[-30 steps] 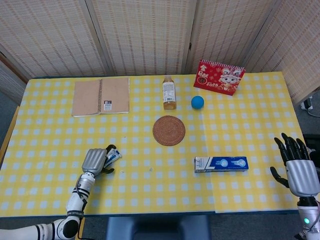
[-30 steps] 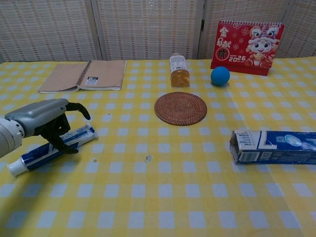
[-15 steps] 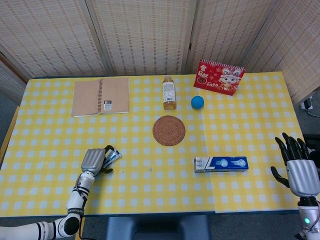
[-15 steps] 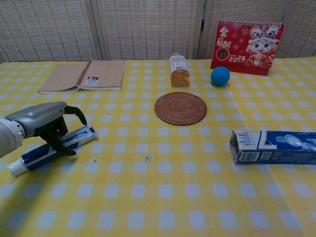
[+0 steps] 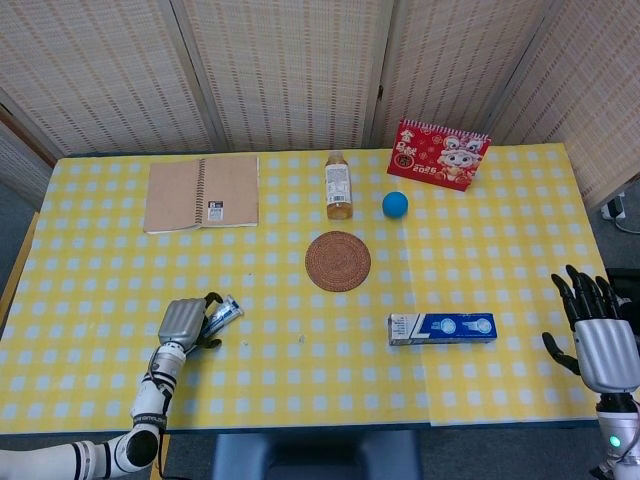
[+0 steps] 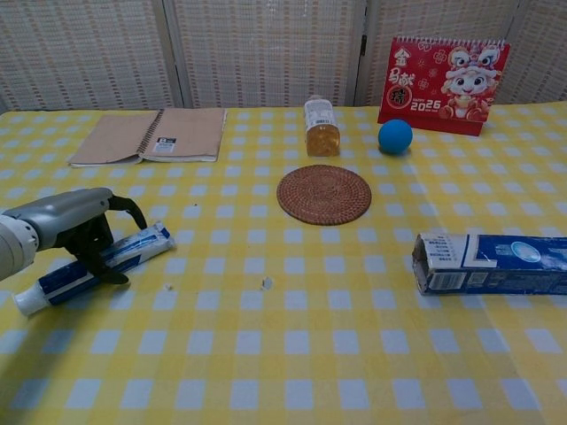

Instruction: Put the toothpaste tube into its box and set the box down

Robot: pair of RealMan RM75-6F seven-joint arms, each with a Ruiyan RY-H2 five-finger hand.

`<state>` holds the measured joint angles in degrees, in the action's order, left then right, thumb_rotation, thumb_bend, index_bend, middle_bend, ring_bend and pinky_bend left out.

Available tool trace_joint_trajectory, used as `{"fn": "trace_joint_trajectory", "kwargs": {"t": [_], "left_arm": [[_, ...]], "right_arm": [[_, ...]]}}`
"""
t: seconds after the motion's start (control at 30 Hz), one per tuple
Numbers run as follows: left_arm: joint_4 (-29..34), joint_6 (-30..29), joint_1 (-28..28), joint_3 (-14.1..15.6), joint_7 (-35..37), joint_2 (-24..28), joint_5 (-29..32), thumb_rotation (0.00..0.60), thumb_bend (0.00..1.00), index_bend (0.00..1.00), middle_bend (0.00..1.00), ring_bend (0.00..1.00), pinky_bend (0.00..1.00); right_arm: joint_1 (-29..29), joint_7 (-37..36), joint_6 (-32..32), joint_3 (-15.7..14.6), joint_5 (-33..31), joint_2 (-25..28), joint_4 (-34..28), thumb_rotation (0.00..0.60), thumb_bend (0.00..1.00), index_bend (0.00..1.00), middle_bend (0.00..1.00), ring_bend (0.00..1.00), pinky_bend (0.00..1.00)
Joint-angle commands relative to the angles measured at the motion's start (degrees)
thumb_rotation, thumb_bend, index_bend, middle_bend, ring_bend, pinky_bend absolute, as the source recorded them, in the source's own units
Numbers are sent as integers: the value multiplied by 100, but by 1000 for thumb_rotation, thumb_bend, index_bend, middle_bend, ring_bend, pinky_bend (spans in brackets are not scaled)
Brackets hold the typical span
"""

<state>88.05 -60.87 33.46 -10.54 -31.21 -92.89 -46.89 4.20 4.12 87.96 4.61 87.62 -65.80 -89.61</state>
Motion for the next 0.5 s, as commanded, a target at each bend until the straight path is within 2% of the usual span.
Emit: {"fn": "trace_joint_trajectory", "kwargs": {"t": [0.03,0.13,0.3,0.5], "left_arm": [[118,-9,5,65,-27,63,-4,600,181,358,1000,1000,1000],[282,23,8,144,-15,146,-47,600,182,395,1000,1000,1000],[592,-130,-55,332,78,231,-459,600,182,418,1000,1000,1000],[597,-295,-96,391,175,191,-718,600,183,461,1000,1000,1000]], "right_arm": [[-7,-6,17,-2,12,0,-2,600,345,0,0,0,0],[-15,-16,27,-12,27,4,-13,600,346,0,0,0,0],[-25,-55,29,-39,62,34,-37,600,345,0,0,0,0],[-45,-101,61,-63,110,70,-50,600,346,0,0,0,0]]}}
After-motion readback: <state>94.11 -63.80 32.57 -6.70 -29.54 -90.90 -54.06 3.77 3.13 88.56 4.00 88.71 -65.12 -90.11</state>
